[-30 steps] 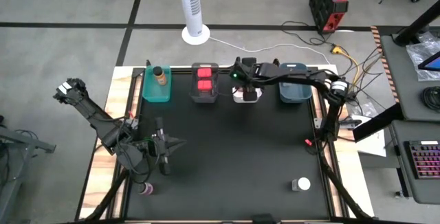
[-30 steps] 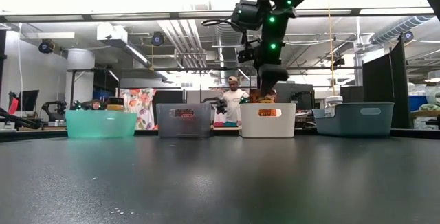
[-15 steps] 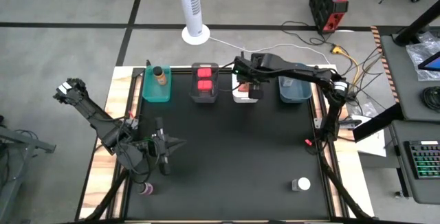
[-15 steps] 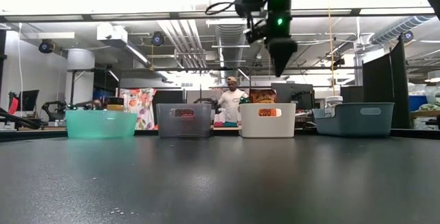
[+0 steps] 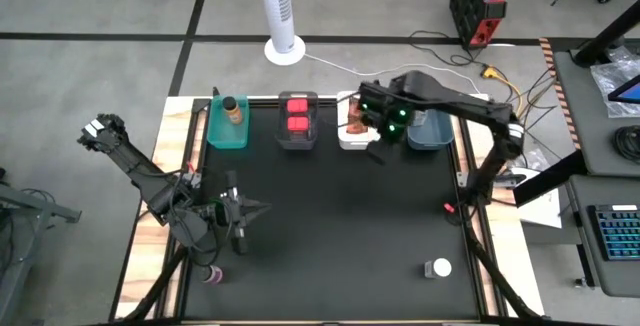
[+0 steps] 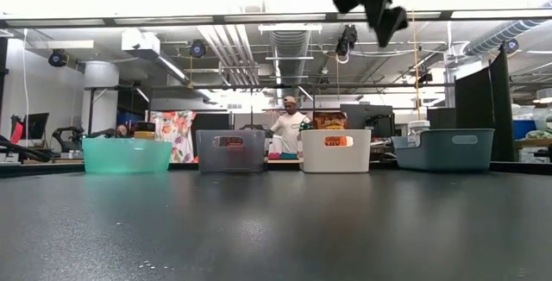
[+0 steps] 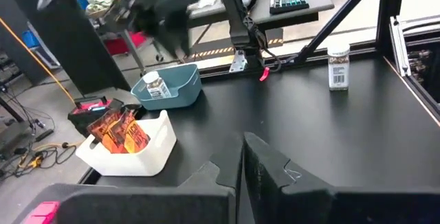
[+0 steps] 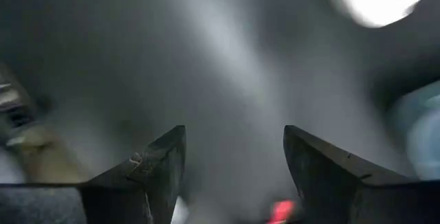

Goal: Sort spices by type
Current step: Put the white seasoning bottle into the blue bin

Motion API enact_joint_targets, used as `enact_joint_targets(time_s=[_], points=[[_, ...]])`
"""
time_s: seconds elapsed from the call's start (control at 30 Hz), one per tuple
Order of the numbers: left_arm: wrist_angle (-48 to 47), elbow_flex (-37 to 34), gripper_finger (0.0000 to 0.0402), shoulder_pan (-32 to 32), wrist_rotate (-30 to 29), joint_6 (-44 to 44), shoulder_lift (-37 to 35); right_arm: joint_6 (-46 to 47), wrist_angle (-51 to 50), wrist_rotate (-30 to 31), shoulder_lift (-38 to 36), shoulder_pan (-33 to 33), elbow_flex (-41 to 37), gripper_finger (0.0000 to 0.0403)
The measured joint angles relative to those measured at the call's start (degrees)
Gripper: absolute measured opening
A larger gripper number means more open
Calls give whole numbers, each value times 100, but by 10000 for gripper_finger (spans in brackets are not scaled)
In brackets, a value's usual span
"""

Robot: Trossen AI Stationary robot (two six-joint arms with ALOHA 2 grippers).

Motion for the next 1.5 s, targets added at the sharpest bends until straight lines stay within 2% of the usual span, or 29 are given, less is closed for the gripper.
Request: enact_joint_targets(time_s=[0.1, 0.23, 0.33, 0.6, 0.83, 1.13, 1.37, 1.5], points=[[-1, 0, 0, 1, 0, -84, 0, 617, 10, -289, -284, 429, -157, 235], [-1, 0, 0, -1, 0, -90, 0, 1394, 6, -40, -650, 1265, -393, 243], [-1, 0, 0, -1, 0, -90, 0, 2499, 7, 150, -835, 1998, -578, 248], [-3, 0, 0, 1, 0, -88, 0, 4719, 15, 390, -927, 3860, -959, 278], [-3, 0, 0, 1, 0, -86, 0, 6567, 15, 422, -924, 4976, -1305, 319], [-3, 0, 0, -1, 0, -86, 0, 8210, 18, 827, -916, 5921, -1381, 336], [-1, 0, 0, 1, -2, -84, 0, 8986, 15, 990, -889, 6264, -1523, 336], [-1, 0, 0, 1, -2, -82, 0, 9367, 20, 880, -905, 6409, -1775, 336]])
